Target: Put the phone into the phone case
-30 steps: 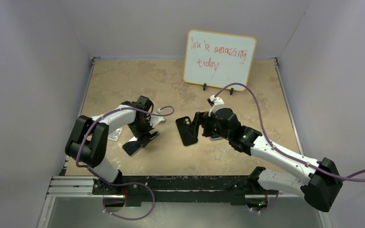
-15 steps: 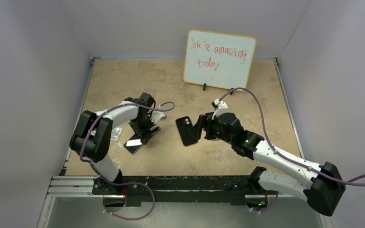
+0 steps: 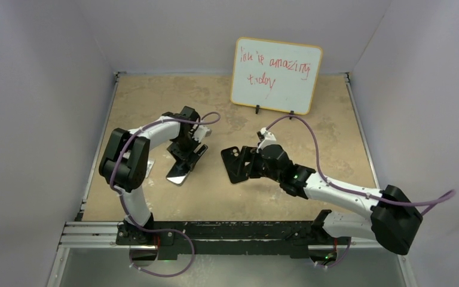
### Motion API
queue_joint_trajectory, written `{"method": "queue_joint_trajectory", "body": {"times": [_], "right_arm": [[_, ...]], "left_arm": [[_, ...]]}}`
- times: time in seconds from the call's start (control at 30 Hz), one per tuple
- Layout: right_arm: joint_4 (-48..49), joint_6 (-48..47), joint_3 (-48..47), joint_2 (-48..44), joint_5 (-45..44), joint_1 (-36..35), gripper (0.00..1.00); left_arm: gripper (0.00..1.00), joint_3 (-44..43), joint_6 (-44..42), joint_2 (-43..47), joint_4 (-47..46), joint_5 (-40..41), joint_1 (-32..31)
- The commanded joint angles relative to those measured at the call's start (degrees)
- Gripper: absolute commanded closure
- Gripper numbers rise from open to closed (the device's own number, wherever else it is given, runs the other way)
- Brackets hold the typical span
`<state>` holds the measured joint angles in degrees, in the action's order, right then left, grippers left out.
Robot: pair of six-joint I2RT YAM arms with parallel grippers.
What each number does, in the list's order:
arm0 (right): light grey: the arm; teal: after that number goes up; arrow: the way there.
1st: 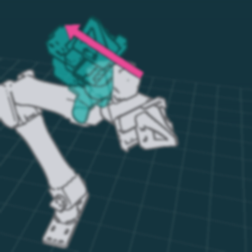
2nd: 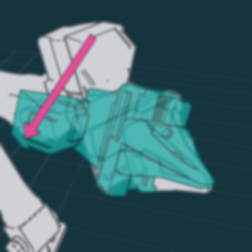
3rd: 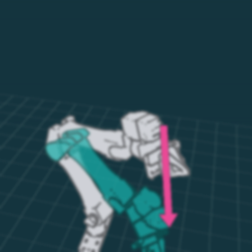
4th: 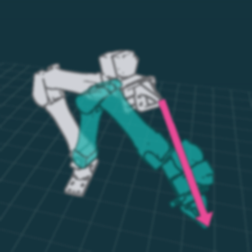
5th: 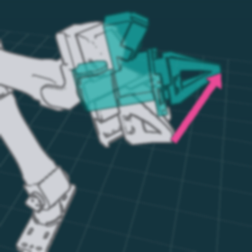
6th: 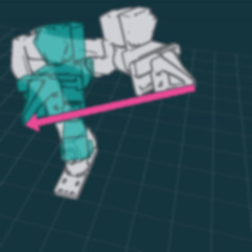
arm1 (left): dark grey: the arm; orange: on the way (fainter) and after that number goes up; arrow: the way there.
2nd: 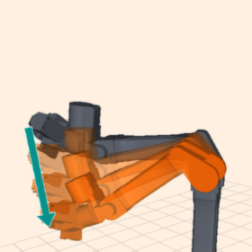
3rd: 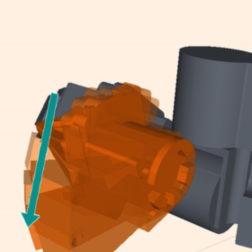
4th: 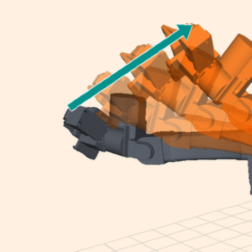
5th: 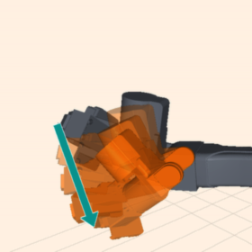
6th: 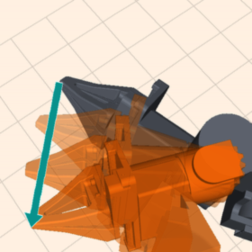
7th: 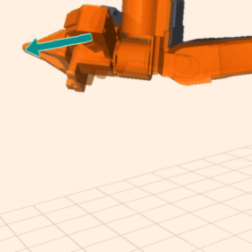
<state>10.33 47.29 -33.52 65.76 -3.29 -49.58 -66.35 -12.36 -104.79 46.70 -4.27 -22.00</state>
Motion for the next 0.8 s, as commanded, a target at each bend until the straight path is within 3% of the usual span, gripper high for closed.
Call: {"method": "queue_joint_trajectory", "body": {"times": [0.0, 0.63, 0.77], "right_arm": [[6.97, 4.41, -1.36, 5.12, -1.39, -2.18, 0.18], [19.37, 8.71, -12.65, 27.11, -7.25, -13.74, 0.39], [19.34, 9.96, -13.99, 29.59, -9.71, -14.37, 0.46]], "left_arm": [[0.55, -0.57, 6.4, -4.47, -5.14, -10.32, 0.7], [0.64, 12.88, 21.03, 4.6, -19.97, -25.77, 3.89], [0.64, 14.86, 22.18, 4.92, -21.24, -25.56, 3.89]]}}
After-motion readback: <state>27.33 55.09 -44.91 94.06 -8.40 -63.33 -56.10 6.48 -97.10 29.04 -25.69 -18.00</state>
